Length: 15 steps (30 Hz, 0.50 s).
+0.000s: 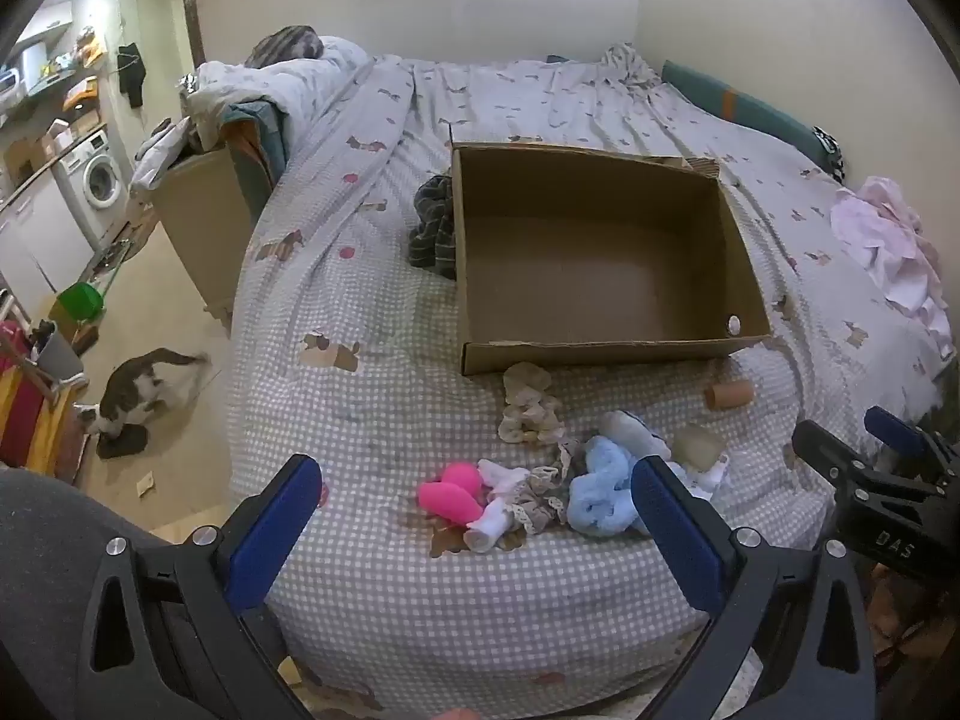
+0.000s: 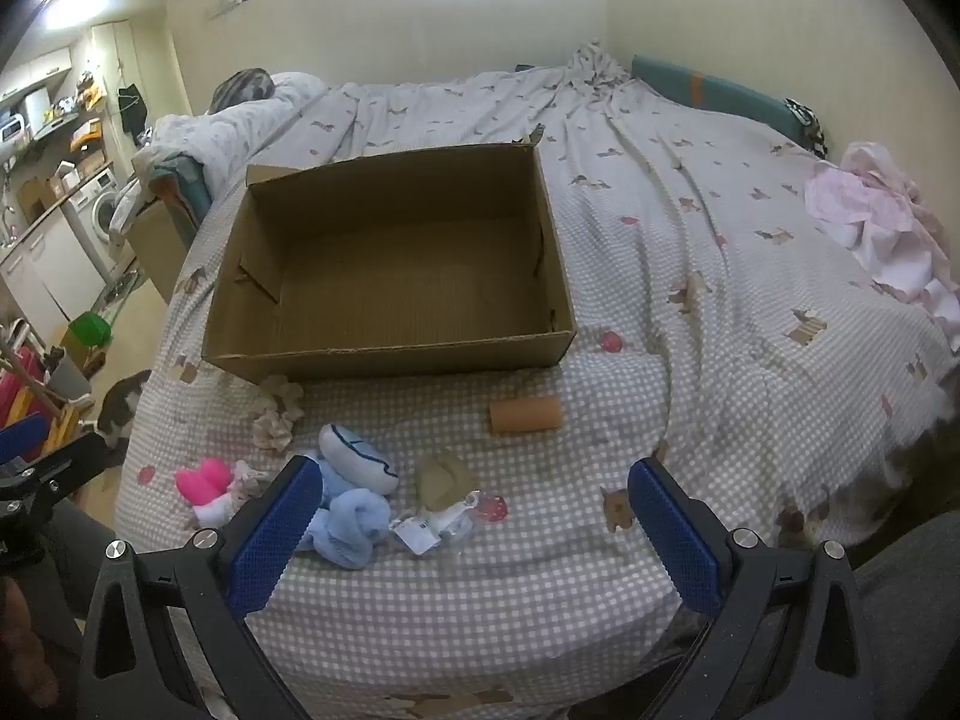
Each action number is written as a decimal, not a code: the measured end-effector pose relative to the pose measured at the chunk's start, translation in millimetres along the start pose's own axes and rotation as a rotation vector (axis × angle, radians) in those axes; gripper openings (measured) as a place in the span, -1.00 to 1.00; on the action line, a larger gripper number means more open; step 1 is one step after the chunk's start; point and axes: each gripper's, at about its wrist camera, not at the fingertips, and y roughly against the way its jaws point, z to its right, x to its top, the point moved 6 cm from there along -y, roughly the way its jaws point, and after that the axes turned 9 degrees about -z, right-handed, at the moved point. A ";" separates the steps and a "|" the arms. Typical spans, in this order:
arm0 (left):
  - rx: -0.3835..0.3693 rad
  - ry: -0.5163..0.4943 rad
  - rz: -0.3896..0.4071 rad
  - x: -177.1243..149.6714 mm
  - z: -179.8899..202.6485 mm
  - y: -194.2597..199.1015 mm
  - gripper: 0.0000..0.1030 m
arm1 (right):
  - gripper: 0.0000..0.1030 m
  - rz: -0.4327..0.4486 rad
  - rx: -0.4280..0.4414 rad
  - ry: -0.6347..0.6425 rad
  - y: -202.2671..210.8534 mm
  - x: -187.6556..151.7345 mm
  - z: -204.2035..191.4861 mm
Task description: Organize soft objects
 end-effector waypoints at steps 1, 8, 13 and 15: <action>-0.004 0.008 -0.004 0.0 -1.0 -0.6 1.00 | 1.00 0.006 0.000 0.000 0.3 0.2 0.3; 0.006 0.011 0.003 -2.9 -4.8 -6.7 1.00 | 1.00 0.001 0.005 -0.001 0.4 0.4 -0.7; 0.012 0.005 -0.004 -3.0 -1.5 -5.4 1.00 | 1.00 -0.001 0.015 -0.007 -0.7 -0.1 -4.1; 0.010 0.007 -0.006 -3.6 -2.9 -5.3 1.00 | 1.00 -0.004 0.017 -0.006 -0.7 0.0 -0.3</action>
